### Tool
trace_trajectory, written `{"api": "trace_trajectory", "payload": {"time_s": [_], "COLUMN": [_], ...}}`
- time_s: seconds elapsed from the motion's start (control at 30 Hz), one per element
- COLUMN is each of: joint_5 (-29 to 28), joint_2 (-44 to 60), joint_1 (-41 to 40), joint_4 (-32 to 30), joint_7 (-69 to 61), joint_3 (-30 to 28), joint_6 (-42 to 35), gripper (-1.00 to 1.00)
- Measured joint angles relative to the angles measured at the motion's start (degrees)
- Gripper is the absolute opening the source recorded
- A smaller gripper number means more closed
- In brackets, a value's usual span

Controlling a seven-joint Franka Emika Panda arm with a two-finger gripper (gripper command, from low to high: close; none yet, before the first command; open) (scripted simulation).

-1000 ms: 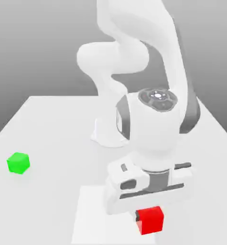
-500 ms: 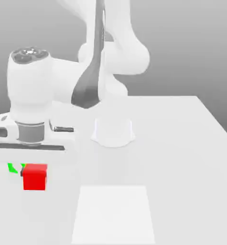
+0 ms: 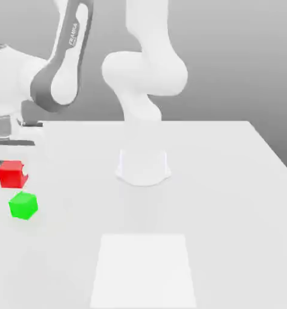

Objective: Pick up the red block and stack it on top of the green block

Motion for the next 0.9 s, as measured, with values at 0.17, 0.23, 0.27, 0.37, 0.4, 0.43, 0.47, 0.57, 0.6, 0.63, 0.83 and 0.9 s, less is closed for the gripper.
{"api": "trace_trajectory", "payload": {"time_s": [0.17, 0.23, 0.27, 0.37, 0.4, 0.43, 0.47, 0.57, 0.6, 0.63, 0.83, 0.9], "joint_5": [3.5, 4.9, 5.7, 8.1, 9.0, 9.8, 10.6, 13.2, 14.1, 14.9, 19.5, 20.7], "joint_2": [1.9, 2.9, 3.4, 5.0, 5.5, 6.1, 6.6, 8.3, 8.9, 9.5, 12.8, 13.9], "joint_1": [0.7, 1.2, 1.4, 2.1, 2.2, 2.4, 2.6, 2.9, 3.0, 3.0, 2.7, 2.4], "joint_4": [-0.3, -0.3, -0.3, -0.2, -0.2, -0.2, -0.1, 0.0, 0.0, 0.0, 0.3, 0.3], "joint_7": [-3.3, -4.3, -4.9, -6.5, -7.1, -7.7, -8.3, -10.1, -10.7, -11.3, -14.6, -15.6], "joint_3": [-1.2, -1.4, -1.4, -1.5, -1.5, -1.5, -1.4, -1.1, -1.0, -0.8, 0.6, 1.1], "joint_6": [2.2, 3.2, 3.6, 5.0, 5.4, 5.9, 6.3, 7.6, 8.0, 8.4, 10.8, 11.6], "gripper": [-1.0, -1.0, -1.0, -1.0, -1.0, -1.0, -1.0, -1.0, -1.0, -1.0, -1.0, -1.0]}}
